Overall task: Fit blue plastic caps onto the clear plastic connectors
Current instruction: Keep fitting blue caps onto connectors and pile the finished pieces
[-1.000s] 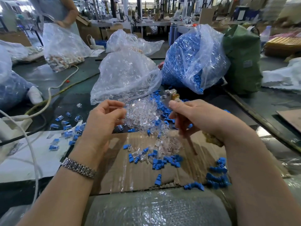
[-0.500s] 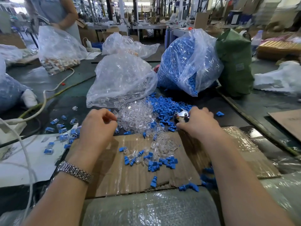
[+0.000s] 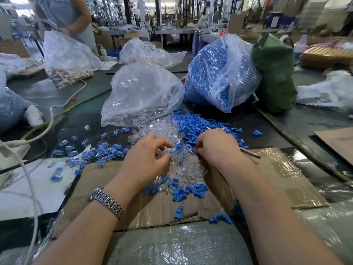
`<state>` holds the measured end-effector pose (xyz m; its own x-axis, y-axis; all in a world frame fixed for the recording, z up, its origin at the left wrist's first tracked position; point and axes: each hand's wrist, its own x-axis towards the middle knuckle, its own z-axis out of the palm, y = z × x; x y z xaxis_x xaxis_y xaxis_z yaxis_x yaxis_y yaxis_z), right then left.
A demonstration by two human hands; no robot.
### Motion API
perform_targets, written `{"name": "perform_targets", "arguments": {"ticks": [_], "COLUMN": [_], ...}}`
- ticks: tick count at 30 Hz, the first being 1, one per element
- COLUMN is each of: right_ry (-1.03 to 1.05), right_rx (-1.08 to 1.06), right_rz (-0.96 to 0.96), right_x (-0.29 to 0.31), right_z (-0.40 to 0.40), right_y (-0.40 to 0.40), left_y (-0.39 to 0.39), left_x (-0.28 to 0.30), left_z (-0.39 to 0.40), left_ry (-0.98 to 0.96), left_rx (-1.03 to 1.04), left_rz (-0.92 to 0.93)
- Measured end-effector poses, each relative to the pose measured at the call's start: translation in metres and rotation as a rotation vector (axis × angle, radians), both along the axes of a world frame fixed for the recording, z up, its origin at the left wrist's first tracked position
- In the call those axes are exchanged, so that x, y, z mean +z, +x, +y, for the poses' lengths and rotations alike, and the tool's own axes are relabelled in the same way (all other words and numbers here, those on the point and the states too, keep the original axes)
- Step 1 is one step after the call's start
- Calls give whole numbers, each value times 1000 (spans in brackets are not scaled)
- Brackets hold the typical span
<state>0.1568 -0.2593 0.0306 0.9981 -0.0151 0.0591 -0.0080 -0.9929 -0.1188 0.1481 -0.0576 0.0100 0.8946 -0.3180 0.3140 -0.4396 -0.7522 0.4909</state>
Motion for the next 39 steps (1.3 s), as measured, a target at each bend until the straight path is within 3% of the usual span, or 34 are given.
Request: {"name": "perform_targets", "arguments": {"ticks": [15,21,25,31,39], "right_ry": [-31,14,38,358,754], "right_rx": [-1,32,26,50,158], "right_rz": [-34,32,22,-90,-96], "right_x": [2,4,6,12,9], "right_z": [6,2,0,0,4], "right_y": [-6,-9,-9,-9,-12], "left_y": [-1,-2,-5,-5,-3], "left_x": [-5,-3,2,11,13], "left_z": [-7,-6,-6,0,1], "left_ry": [103,54,-118,-355,-430], "left_rx": [-28,-51,-21,-33,29], "left_rz": [5,-6,57,281,314]}}
